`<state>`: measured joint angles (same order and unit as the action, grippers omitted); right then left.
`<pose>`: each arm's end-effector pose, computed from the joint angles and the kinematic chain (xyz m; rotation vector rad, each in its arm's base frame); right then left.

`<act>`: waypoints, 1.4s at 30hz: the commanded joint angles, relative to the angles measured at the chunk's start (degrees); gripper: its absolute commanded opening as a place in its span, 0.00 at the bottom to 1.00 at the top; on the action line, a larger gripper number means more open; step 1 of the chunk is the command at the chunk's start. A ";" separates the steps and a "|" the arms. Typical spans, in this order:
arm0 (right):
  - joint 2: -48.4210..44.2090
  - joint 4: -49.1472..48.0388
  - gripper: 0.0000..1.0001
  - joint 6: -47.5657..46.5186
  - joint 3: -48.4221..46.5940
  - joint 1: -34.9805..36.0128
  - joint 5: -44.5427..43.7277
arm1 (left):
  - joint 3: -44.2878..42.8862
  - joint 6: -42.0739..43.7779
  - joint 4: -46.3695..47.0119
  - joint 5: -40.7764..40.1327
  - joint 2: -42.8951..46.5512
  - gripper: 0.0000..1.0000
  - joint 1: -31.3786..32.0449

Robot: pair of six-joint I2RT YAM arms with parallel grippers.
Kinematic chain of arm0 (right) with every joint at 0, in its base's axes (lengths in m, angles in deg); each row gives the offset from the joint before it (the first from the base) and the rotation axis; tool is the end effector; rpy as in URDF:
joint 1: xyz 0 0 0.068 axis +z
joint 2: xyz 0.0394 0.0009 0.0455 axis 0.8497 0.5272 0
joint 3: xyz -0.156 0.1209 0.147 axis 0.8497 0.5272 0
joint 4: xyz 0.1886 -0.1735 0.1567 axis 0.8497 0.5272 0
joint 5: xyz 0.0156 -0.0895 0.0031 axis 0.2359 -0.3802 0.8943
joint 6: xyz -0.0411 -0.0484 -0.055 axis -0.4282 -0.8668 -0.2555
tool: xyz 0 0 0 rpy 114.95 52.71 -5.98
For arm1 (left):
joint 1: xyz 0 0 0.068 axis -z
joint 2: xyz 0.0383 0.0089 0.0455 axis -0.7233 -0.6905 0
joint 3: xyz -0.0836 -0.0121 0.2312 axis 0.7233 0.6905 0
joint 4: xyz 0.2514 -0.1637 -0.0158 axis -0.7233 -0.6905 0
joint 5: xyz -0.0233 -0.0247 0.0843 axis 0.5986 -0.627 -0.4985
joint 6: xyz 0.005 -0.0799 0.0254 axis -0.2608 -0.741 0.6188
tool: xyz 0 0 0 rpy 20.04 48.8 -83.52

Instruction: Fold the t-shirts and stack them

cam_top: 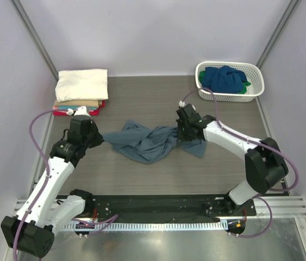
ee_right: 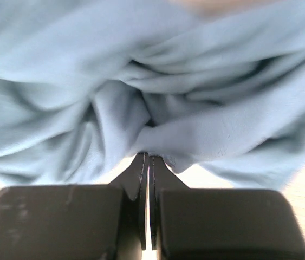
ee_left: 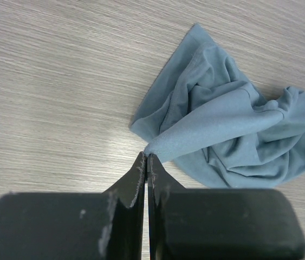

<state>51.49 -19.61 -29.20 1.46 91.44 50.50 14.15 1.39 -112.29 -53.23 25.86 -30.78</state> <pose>0.3106 0.1965 0.1197 -0.0978 2.6346 0.2669 0.2688 -0.0632 0.2488 -0.4162 2.2434 -0.2683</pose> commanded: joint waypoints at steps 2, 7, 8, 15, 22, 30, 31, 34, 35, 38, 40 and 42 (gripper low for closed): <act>-10.40 12.15 0.01 -5.59 -19.13 -0.56 -9.29 | 0.26 0.35 1.13 -2.03 2.26 0.00 -0.61; -12.52 22.99 0.01 -10.16 -39.69 -3.80 -16.86 | -3.86 -0.36 -0.53 -2.82 2.35 0.00 -0.96; -12.69 25.10 0.01 -10.60 -41.39 -4.86 -16.95 | -7.18 -0.18 -2.10 -3.17 2.26 0.00 -0.96; -17.69 26.87 0.01 -11.75 -42.90 -15.14 -15.72 | -20.03 2.62 -6.07 -6.78 0.95 0.00 -1.05; -21.31 26.88 0.01 -10.26 -41.58 -19.98 -17.05 | -28.38 3.60 -8.80 -8.98 0.86 0.00 -1.22; -25.00 26.00 0.01 -8.85 -36.32 -20.07 -14.14 | -29.18 0.96 -1.95 0.24 -7.71 0.00 -1.14; -24.83 25.91 0.01 -8.76 -35.70 -20.07 -14.06 | -31.97 0.79 -1.07 1.12 -10.63 0.00 -1.14; -23.95 25.12 0.01 -8.33 -33.68 -20.25 -13.97 | -40.39 1.57 1.21 2.54 -25.52 0.00 -1.40; -23.16 24.77 0.01 -8.24 -33.24 -20.25 -14.14 | -43.83 2.10 1.39 2.88 -29.60 0.00 -1.57; -21.14 22.92 0.01 -7.45 -31.30 -20.51 -13.35 | -63.93 3.85 -2.80 8.06 -48.40 0.00 -2.28; -19.82 21.96 0.01 -7.18 -30.51 -20.69 -12.13 | -85.46 4.65 -14.60 8.42 -60.17 0.08 -2.45; -17.89 21.52 0.01 -6.83 -30.42 -20.86 -11.42 | -102.49 4.82 -25.62 11.92 -76.79 0.47 -2.63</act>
<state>32.22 6.05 -37.05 -29.07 71.00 37.59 -69.41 4.96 -122.24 -47.15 -39.06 -32.72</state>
